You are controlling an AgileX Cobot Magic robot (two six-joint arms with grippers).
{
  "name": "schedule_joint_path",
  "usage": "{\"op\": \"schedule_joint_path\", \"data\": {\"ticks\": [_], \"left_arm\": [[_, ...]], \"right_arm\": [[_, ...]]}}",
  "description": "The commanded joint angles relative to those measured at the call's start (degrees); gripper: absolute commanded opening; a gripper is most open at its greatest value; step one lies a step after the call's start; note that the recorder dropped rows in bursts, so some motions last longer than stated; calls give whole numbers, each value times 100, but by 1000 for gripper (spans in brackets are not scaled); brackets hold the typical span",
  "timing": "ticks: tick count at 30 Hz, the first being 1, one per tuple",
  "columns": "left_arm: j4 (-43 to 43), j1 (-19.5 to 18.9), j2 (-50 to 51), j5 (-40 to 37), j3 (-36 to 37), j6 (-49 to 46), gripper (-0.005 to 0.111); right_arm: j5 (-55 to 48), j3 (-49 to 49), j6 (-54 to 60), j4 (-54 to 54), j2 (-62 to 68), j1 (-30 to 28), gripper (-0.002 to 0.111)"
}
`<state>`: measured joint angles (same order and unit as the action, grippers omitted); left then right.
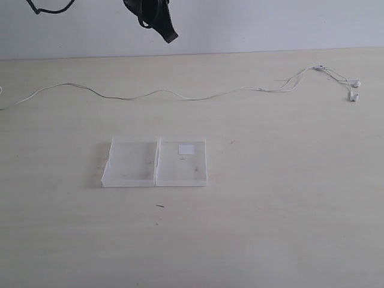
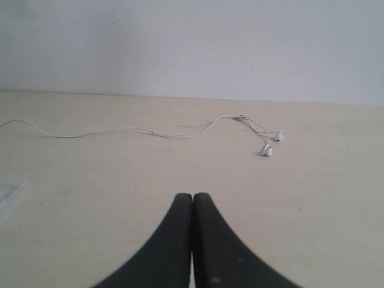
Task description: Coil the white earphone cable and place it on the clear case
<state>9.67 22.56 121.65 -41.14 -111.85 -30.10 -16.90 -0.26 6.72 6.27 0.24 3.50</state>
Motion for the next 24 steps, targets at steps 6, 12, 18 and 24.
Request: {"op": "schedule_joint_path", "data": {"ticks": [6, 12, 18, 24], "left_arm": [[-518, 39, 974, -277, -610, -608, 62], [-531, 39, 1389, 60, -620, -608, 62], [-531, 39, 1691, 0, -620, -805, 60], [-379, 103, 1923, 16, -620, -1072, 60]], "right_arm": [[46, 26, 7, -12, -24, -34, 0], [46, 26, 7, -12, -24, -34, 0], [46, 26, 7, -12, -24, -23, 0], [46, 26, 7, -12, -24, -23, 0]]}}
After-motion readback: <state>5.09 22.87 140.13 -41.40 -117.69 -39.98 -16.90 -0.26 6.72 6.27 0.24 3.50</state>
